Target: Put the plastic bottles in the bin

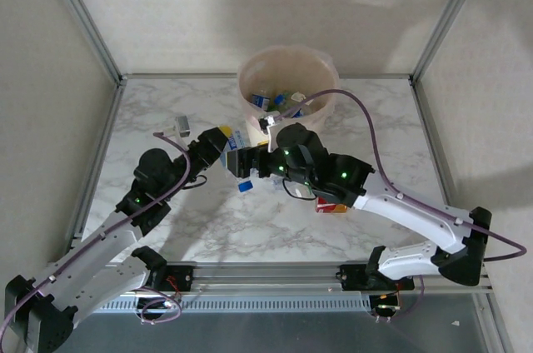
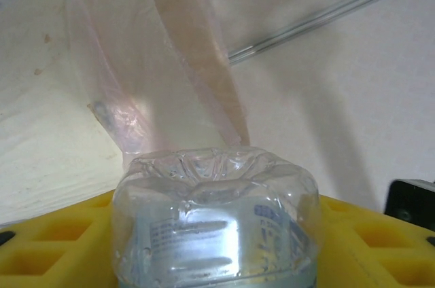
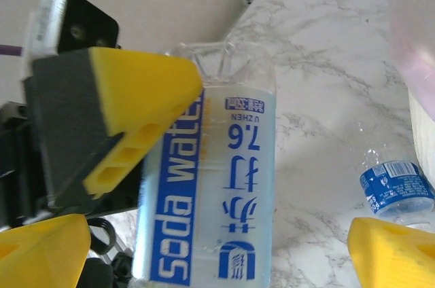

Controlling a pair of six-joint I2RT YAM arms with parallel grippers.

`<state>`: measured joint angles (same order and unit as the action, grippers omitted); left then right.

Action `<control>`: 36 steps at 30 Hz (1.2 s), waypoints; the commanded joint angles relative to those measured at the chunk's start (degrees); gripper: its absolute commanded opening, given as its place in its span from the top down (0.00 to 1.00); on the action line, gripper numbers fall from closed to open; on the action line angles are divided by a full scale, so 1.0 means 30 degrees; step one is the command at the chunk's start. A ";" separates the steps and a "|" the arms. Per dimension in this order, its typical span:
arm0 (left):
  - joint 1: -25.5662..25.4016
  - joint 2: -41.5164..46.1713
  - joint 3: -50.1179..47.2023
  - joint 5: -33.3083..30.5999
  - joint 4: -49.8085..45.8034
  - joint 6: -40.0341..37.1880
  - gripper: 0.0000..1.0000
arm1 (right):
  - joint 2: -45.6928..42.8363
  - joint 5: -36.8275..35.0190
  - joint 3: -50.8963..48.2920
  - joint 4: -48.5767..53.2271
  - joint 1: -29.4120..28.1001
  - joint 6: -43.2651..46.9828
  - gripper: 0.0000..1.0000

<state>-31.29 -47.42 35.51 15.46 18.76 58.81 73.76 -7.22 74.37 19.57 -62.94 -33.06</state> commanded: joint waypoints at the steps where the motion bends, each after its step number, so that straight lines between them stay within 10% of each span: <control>1: 0.0109 0.0337 -0.0260 0.0330 0.1056 0.0354 0.40 | 0.0258 0.0320 0.0717 0.0390 -0.0183 0.0191 0.04; 27: 0.0205 -0.0307 -0.0216 0.0324 0.1194 0.1575 0.39 | 0.2090 0.0765 0.1548 0.0712 -0.0412 0.0825 0.39; 36: 0.0644 -0.0096 0.1625 -0.1180 -0.2270 0.0038 0.01 | 0.1498 0.0265 0.1613 0.0695 -0.0435 0.0771 0.46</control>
<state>-30.59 -48.58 35.99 14.83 17.63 62.13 79.70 -4.89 77.25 21.28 -63.55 -30.89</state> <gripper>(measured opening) 0.963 0.560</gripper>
